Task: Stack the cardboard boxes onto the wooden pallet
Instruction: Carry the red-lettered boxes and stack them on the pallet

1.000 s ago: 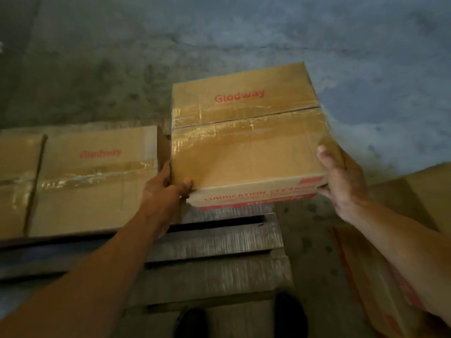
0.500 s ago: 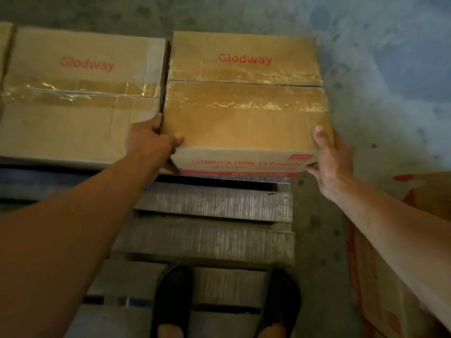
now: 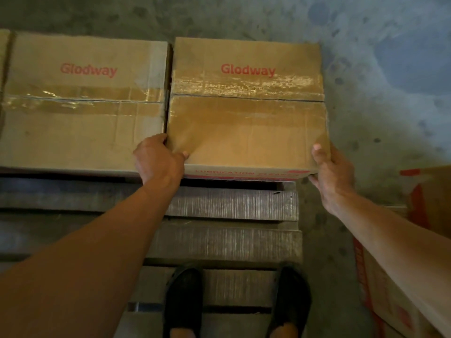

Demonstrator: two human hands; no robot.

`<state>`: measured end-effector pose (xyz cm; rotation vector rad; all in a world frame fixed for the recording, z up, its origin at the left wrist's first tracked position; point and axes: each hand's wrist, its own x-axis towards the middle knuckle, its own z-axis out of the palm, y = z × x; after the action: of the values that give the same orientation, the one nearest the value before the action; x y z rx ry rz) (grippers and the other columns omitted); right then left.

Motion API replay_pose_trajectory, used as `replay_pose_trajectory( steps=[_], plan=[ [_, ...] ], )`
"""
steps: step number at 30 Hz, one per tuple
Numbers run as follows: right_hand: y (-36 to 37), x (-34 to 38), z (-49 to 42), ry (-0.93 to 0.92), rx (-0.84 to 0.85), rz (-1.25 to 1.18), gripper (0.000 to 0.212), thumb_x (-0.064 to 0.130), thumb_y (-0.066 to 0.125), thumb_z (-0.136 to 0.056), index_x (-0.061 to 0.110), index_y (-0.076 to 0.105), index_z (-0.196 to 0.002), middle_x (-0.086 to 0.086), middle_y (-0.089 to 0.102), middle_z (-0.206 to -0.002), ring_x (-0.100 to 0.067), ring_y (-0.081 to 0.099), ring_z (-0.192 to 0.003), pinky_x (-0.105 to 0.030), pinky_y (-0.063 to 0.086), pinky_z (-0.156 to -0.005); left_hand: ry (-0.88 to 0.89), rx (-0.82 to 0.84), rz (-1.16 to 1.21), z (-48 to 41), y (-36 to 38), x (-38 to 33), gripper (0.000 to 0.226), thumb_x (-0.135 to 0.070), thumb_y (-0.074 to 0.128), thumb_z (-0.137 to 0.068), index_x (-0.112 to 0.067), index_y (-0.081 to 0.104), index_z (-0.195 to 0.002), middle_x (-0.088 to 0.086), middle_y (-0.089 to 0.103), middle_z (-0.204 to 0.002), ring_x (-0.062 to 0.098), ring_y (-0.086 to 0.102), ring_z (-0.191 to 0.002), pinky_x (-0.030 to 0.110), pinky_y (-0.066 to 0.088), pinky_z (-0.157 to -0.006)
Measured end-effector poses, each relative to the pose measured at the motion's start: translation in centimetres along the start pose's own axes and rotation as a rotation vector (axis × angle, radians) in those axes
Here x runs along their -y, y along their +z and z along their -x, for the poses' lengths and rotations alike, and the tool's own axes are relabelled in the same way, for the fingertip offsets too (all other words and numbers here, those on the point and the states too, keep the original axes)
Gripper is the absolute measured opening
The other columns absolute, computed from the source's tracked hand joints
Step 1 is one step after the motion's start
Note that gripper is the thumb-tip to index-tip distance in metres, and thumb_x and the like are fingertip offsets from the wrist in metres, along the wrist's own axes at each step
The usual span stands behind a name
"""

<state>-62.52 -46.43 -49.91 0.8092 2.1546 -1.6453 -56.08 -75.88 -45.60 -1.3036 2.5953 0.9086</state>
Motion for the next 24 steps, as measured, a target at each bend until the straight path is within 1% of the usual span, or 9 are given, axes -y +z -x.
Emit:
replay_pose_trajectory(
  steps=[5, 7, 11, 14, 15, 17, 19, 22, 24],
  plan=[
    [-0.1, -1.0, 0.2, 0.009, -0.009, 0.096, 0.035, 0.046, 0.058, -0.097, 0.031, 0.061, -0.128, 0.017, 0.063, -0.1, -0.016, 0.061, -0.105, -0.038, 0.05, -0.098, -0.059, 0.016, 0.005, 1.0, 0.9, 0.7, 0.062, -0.021, 0.084, -0.079, -0.011, 0.054, -0.132, 0.015, 0.06, -0.126, 0.03, 0.056, -0.116, 0.039, 0.046, -0.095],
    [-0.1, -1.2, 0.3, -0.029, -0.005, 0.18, 0.035, 0.052, 0.054, -0.097, 0.03, 0.061, -0.124, 0.015, 0.063, -0.101, -0.018, 0.062, -0.105, -0.038, 0.051, -0.093, -0.059, 0.014, -0.005, 1.1, 1.1, 0.7, 0.061, -0.018, 0.083, -0.079, -0.01, 0.049, -0.129, 0.016, 0.058, -0.125, 0.031, 0.055, -0.115, 0.039, 0.045, -0.091],
    [-0.2, -0.4, 0.4, -0.035, 0.01, 0.305, 0.05, 0.056, 0.049, -0.099, 0.02, 0.059, -0.131, 0.004, 0.063, -0.108, -0.021, 0.058, -0.102, -0.038, 0.047, -0.088, -0.037, 0.034, -0.125, 0.7, 0.6, 0.1, 0.06, -0.02, 0.082, -0.079, -0.007, 0.044, -0.125, 0.02, 0.058, -0.123, 0.04, 0.057, -0.112, 0.048, 0.047, -0.089],
    [-0.5, 0.7, 1.0, 0.011, -0.008, 0.374, 0.051, 0.053, 0.051, -0.099, 0.016, 0.055, -0.135, -0.005, 0.062, -0.119, -0.027, 0.057, -0.11, -0.037, 0.044, -0.087, 0.081, 0.079, -0.155, 0.6, -0.1, -0.3, 0.045, -0.02, 0.074, -0.084, -0.012, 0.048, -0.119, 0.016, 0.06, -0.118, 0.034, 0.059, -0.103, 0.039, 0.042, -0.078],
    [-0.7, 1.2, 1.4, 0.014, -0.032, 0.39, 0.055, 0.052, 0.052, -0.099, 0.016, 0.051, -0.14, -0.009, 0.06, -0.132, -0.03, 0.056, -0.119, -0.039, 0.045, -0.092, 0.131, 0.095, -0.151, 0.7, -0.3, -0.7, 0.04, -0.022, 0.072, -0.085, -0.015, 0.05, -0.117, 0.014, 0.061, -0.117, 0.031, 0.059, -0.101, 0.036, 0.039, -0.077],
    [-1.7, 2.1, 2.5, 0.014, -0.092, 0.415, 0.066, 0.053, 0.052, -0.099, 0.016, 0.039, -0.152, -0.01, 0.047, -0.152, -0.032, 0.045, -0.137, -0.042, 0.038, -0.107, 0.227, 0.136, -0.143, 0.9, -0.8, -2.1, 0.034, -0.028, 0.07, -0.087, -0.017, 0.055, -0.116, 0.012, 0.063, -0.116, 0.028, 0.058, -0.099, 0.033, 0.038, -0.077],
    [-3.4, 3.0, 3.6, -0.001, -0.138, 0.403, 0.067, 0.053, 0.051, -0.099, 0.016, 0.037, -0.154, -0.01, 0.043, -0.155, -0.032, 0.041, -0.14, -0.043, 0.035, -0.111, 0.33, 0.178, -0.147, 1.3, -1.1, -4.5, 0.033, -0.03, 0.068, -0.089, -0.016, 0.058, -0.117, 0.012, 0.064, -0.115, 0.029, 0.059, -0.099, 0.034, 0.041, -0.079],
    [-7.1, 4.2, 5.3, 0.001, -0.235, 0.312, 0.062, 0.046, 0.055, -0.1, 0.012, 0.042, -0.15, -0.013, 0.046, -0.152, -0.032, 0.045, -0.137, -0.047, 0.038, -0.112, 0.49, 0.23, -0.141, 2.6, -1.4, -9.3, 0.033, -0.03, 0.067, -0.09, -0.015, 0.06, -0.118, 0.011, 0.065, -0.115, 0.027, 0.059, -0.101, 0.036, 0.043, -0.082],
    [-10.0, 4.9, 6.7, 0.009, -0.329, 0.267, 0.059, 0.041, 0.056, -0.1, 0.01, 0.045, -0.148, -0.014, 0.048, -0.15, -0.032, 0.047, -0.136, -0.043, 0.039, -0.111, 0.59, 0.289, -0.131, 3.9, -1.4, -12.9, 0.032, -0.029, 0.066, -0.09, -0.013, 0.062, -0.118, 0.011, 0.065, -0.114, 0.026, 0.058, -0.1, 0.036, 0.042, -0.083]
  ],
)
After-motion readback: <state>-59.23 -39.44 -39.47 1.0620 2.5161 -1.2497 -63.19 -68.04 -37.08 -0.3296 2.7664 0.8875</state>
